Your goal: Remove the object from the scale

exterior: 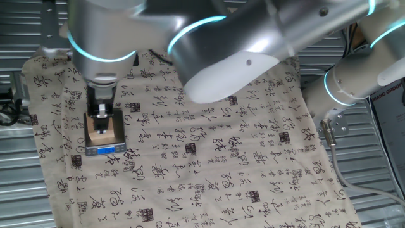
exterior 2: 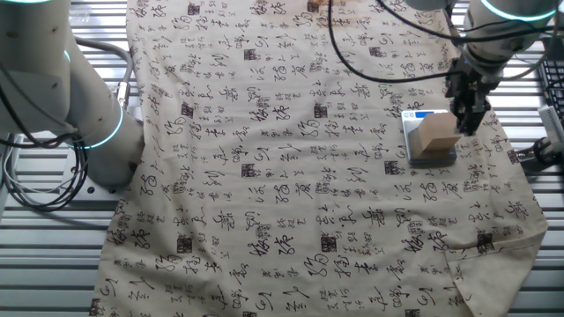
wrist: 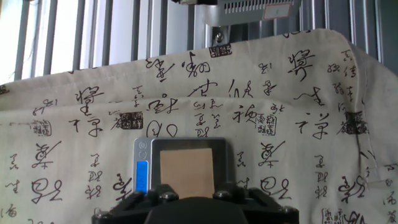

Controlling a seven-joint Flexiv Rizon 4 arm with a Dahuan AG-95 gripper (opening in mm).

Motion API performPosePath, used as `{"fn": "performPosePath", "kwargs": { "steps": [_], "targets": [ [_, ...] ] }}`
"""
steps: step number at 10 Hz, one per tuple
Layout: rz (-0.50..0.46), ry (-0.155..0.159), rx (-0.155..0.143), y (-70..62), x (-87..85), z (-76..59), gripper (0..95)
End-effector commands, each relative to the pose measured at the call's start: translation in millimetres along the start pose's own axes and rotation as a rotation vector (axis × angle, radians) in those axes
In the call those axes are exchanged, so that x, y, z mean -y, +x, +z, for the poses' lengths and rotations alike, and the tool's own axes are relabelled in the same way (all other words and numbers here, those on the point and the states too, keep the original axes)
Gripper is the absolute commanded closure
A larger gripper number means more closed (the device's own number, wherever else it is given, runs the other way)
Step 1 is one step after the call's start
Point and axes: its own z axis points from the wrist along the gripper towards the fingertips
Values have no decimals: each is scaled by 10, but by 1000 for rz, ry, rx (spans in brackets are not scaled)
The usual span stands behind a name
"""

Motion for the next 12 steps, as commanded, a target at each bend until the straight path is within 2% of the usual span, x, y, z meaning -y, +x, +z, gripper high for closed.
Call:
{"fn": "performPosePath", "kwargs": {
  "steps": [1,4,11,12],
  "targets": [
    [-5,1,8,-14,1,67,0],
    [-8,0,12,-15,12,202,0],
    [-1,0,15,15,-64,359,0],
    [-2,1,16,31,-79,432,190]
  ]
}}
